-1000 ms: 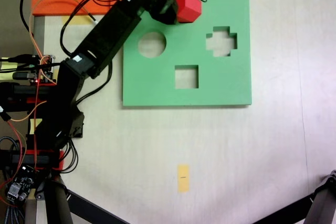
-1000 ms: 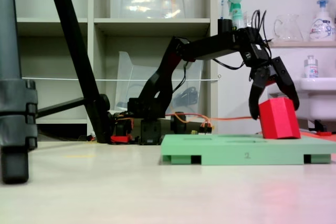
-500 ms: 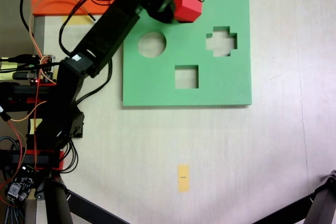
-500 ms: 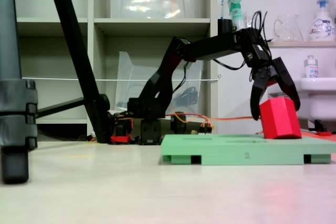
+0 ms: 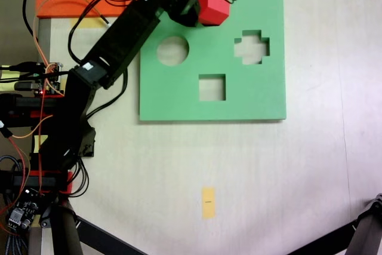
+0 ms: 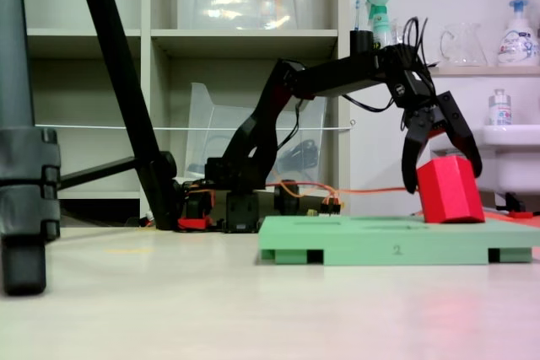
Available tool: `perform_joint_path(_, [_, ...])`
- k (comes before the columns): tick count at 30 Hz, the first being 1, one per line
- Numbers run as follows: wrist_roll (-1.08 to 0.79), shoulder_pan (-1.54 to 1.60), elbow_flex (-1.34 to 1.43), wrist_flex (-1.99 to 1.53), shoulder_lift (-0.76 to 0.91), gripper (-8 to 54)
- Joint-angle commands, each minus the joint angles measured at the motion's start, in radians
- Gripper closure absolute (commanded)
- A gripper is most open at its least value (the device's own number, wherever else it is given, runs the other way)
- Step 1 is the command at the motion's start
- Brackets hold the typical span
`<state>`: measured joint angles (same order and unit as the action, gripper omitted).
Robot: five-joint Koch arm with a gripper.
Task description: Put the octagonal pillar block into the corresponding hole
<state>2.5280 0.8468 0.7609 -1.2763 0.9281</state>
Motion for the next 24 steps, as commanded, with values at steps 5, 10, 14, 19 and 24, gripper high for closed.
perform_joint_path(5, [-0.026, -0.034, -0.091, 0.043, -0.057, 21.8])
perform_joint_path(10, [-0.026, -0.035, -0.120, 0.048, -0.089, 21.7])
perform_joint_path(14, [-0.029, -0.038, -0.143, 0.049, -0.117, 21.6])
perform_joint_path(19, [-0.064, -0.055, -0.161, 0.052, -0.144, 21.0])
perform_joint_path(24, [-0.233, -0.066, -0.201, 0.054, -0.181, 20.9])
